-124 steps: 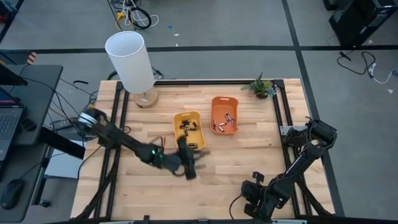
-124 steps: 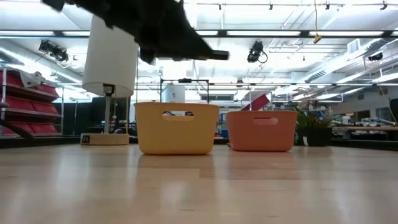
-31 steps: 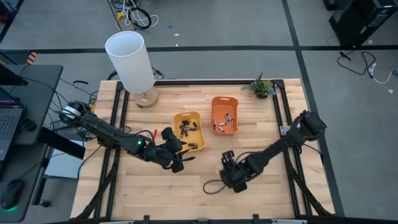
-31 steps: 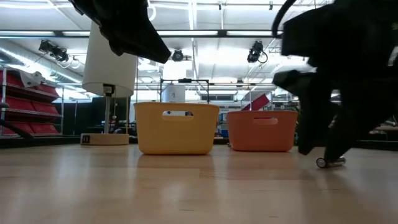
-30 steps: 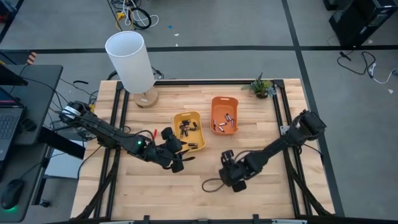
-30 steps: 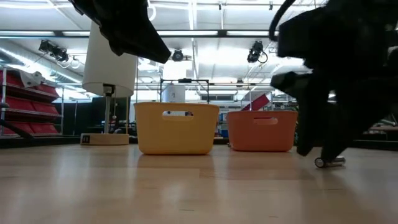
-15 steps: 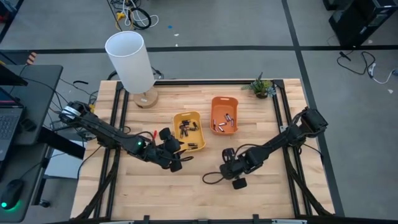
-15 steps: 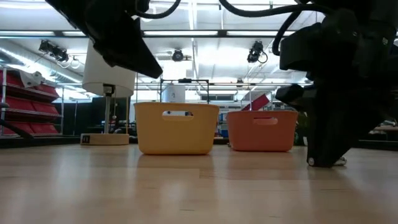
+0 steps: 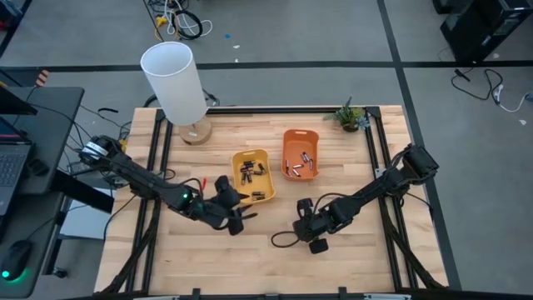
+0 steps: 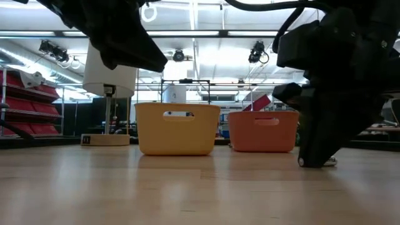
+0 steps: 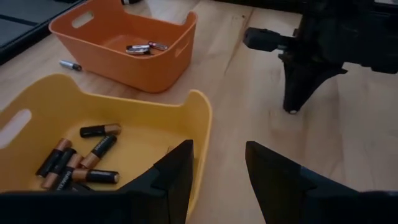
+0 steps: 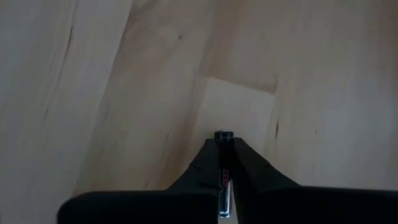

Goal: Sort batteries
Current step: Put the bottom silver battery into the orange bin

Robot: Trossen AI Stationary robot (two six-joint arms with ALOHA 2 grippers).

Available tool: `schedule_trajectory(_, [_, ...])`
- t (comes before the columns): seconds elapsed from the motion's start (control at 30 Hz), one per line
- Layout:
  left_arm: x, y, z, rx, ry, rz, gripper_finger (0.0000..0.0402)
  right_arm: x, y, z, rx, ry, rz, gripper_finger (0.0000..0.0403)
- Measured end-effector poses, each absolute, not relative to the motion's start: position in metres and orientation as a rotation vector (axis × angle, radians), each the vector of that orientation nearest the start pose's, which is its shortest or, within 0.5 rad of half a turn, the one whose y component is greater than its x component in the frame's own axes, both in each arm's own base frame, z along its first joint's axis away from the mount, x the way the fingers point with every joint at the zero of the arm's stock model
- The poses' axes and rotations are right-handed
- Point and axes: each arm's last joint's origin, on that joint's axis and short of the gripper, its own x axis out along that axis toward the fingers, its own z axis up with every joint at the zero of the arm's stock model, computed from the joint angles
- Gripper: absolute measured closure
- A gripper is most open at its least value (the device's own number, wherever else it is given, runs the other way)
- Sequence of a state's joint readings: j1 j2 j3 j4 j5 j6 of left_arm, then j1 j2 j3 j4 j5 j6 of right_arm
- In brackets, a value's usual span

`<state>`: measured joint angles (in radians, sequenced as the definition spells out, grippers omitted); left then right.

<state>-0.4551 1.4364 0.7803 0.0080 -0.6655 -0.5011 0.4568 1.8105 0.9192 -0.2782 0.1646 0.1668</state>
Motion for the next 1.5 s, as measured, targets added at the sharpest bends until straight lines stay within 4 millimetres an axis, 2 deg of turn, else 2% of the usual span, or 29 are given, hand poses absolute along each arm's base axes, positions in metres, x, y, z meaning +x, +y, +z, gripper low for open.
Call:
schedule_trajectory(0.27, [0.262,-0.118,0.209,-0.132,0.474,0.319,0.0239,0.299,0.140,0.126,-0.223,1.089,0.156,0.0390])
schedule_trajectory(0.5, [0.259,-0.124,0.209,-0.123,0.476,0.297,0.0239,0.299,0.144,0.127,-0.246,1.057,0.095,0.0390])
schedule_trajectory(0.8, [0.258,-0.126,0.209,-0.089,0.470,0.304,0.0239,0.299,0.140,0.130,-0.213,0.999,-0.112,0.0390])
schedule_trajectory(0.93, [0.258,-0.125,0.209,-0.072,0.452,0.343,0.0239,0.294,0.135,0.145,-0.181,0.958,-0.226,0.0390])
schedule_trajectory(1.13, [0.262,-0.126,0.200,-0.052,0.470,0.358,0.0239,0.278,0.120,0.189,-0.200,0.828,-0.409,0.0390])
schedule_trajectory(1.3, [0.271,-0.131,0.182,-0.035,0.486,0.368,0.0239,0.274,0.093,0.219,-0.194,0.696,-0.591,0.0390])
schedule_trajectory(1.4, [0.275,-0.133,0.171,-0.022,0.500,0.370,0.0239,0.280,0.070,0.222,-0.153,0.688,-0.667,0.0390])
schedule_trajectory(1.5, [0.278,-0.135,0.165,-0.022,0.502,0.371,0.0239,0.288,0.047,0.215,-0.144,0.744,-0.713,0.0385])
